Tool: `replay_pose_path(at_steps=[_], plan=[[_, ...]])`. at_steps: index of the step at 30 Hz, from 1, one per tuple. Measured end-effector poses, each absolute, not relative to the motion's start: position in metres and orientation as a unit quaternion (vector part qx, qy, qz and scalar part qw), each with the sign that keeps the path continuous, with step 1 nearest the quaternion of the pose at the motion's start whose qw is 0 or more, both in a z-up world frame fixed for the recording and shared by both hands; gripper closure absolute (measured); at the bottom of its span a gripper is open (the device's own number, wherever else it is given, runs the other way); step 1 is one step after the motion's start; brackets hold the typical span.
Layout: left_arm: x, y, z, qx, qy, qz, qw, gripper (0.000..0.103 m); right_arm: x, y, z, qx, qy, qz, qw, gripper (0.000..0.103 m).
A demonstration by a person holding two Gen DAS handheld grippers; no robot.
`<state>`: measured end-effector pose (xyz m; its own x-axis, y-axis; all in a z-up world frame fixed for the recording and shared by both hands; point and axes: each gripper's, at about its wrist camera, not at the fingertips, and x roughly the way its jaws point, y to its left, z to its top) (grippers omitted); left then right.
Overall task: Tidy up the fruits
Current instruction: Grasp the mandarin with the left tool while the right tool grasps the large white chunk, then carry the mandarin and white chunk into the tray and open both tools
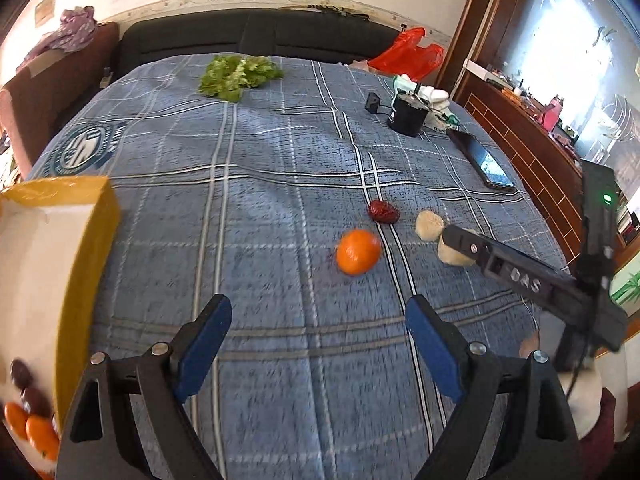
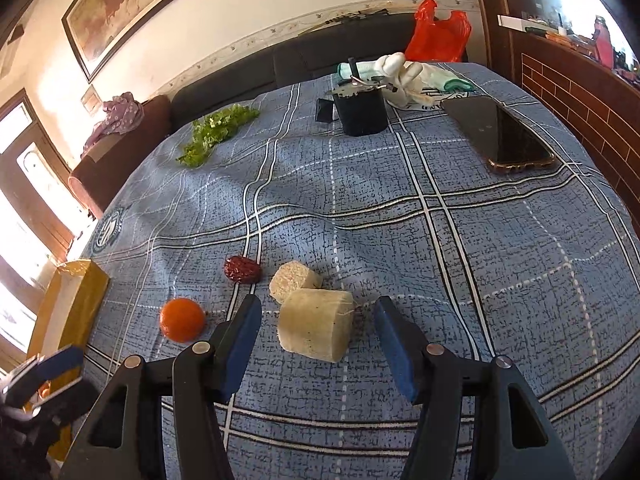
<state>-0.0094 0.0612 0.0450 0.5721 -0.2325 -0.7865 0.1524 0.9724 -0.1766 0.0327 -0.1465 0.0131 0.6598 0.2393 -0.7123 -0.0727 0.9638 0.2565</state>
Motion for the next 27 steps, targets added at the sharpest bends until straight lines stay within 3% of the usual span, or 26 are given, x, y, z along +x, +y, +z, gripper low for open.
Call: replay_pose_path(at_steps=[6,11,14,16,18,27], plan=[[0.02,0.04,0.033,-0.018,0.449,-0.115,0.886,0.015,0.034,-0.145,0.008,0.099,0.412,0.094,0.901,0.059],[0.034,0.022,0.026,0.018,0.44,-0.118,0.89,0.018,0.03,-0.144,0.01,0.09,0.406,0.094,0.904,0.063],[0.04,0.016,0.018,0.033,0.45,-0.122,0.884,0.035,0.028,-0.145,0.012,0.091,0.404,0.095,0.905,0.067],[0.042,0.011,0.012,0.037,0.459,-0.127,0.879,0.059,0.028,-0.145,0.012,0.092,0.404,0.095,0.905,0.067],[0.04,0.009,0.009,0.042,0.459,-0.127,0.878,0.072,0.028,-0.144,0.013,0.09,0.404,0.095,0.906,0.067],[0.019,0.025,0.029,0.011,0.441,-0.111,0.89,0.074,0.023,-0.145,0.014,0.098,0.401,0.101,0.905,0.067]])
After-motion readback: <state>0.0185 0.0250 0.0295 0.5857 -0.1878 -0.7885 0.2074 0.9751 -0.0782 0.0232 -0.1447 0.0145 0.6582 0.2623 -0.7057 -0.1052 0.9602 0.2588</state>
